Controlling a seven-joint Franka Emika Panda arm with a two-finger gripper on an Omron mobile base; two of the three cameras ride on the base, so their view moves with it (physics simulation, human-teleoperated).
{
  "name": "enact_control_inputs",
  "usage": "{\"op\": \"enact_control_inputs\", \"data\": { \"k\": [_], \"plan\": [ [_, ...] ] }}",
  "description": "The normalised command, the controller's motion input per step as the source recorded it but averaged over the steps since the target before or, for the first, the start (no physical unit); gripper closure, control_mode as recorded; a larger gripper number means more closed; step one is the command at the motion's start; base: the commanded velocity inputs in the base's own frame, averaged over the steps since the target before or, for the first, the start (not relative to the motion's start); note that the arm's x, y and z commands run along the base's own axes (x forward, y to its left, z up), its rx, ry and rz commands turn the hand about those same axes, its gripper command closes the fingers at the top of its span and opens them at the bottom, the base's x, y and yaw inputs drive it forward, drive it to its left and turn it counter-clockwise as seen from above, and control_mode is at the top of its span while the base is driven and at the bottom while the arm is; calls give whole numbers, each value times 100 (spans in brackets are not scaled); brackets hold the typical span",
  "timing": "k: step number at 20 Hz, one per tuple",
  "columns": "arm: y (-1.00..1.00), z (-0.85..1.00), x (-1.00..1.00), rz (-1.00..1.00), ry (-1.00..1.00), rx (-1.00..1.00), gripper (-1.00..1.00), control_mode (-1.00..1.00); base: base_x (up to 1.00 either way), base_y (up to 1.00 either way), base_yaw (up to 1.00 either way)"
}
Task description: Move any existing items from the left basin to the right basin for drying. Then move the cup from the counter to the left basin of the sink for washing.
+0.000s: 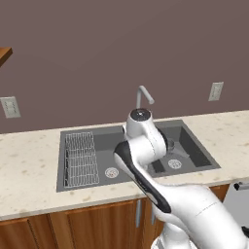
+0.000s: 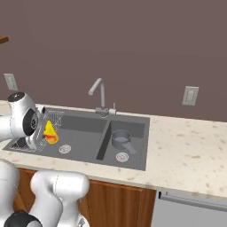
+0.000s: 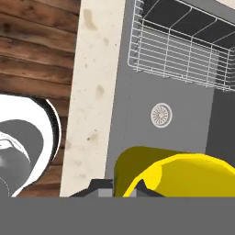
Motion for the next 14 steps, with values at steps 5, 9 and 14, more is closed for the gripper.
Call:
{"op": "enact_control_inputs", "data": {
  "k": [5,9,14],
  "plan": [
    [-7,-43,88,2,20,0,100,-100,0,0,0],
    [-16,-36,87,2,17,0,100,-100,0,0,0],
    [-1,-53,66,5,14,0,100,-100,0,0,0]
  ]
}}
